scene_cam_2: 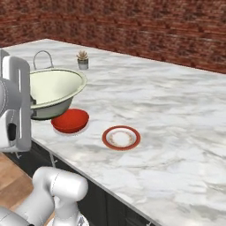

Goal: Move the bowls from the cabinet to the plates on the dining table.

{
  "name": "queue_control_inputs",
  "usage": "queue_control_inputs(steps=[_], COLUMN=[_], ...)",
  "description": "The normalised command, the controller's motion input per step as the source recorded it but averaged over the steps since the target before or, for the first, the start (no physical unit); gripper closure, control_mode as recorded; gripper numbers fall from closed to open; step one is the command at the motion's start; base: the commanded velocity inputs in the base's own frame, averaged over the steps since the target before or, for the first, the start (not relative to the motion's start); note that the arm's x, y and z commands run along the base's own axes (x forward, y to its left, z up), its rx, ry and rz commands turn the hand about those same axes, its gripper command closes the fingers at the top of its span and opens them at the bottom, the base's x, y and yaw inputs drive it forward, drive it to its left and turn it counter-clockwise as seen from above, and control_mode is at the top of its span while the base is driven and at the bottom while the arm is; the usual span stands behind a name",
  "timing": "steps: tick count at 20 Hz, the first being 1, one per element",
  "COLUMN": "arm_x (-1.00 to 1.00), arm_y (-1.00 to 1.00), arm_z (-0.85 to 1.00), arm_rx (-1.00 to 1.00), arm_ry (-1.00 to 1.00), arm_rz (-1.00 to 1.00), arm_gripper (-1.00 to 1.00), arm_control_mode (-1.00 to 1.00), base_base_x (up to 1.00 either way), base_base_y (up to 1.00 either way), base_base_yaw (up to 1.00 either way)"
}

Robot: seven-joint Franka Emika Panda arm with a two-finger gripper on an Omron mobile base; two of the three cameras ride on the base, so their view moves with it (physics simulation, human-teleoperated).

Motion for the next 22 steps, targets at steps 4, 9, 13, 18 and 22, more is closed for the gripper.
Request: queue_control_inputs(steps=[4, 9, 13, 18, 22], arm_x=[0.0, 0.0, 0.33, 0.44, 0.51], arm_y=[0.0, 0.0, -0.05, -0.06, -0.01], arm_z=[0.0, 0.0, -0.08, -0.09, -0.17], arm_rx=[0.0, 0.0, 0.0, 0.0, 0.0], arm_ry=[0.0, 0.0, 0.01, 0.04, 0.08], arm_rz=[0.0, 0.0, 0.0, 0.0, 0.02], arm_gripper=[1.0, 1.0, 1.0, 1.0, 1.0], arm_control_mode=[1.0, 1.0, -1.0, -1.0, -1.0], base_base_x=[0.62, 0.62, 0.13, 0.0, 0.0], base_base_y=[-0.08, -0.11, -0.01, 0.0, 0.0], base_base_yaw=[0.0, 0.0, 0.0, 0.0, 0.0])
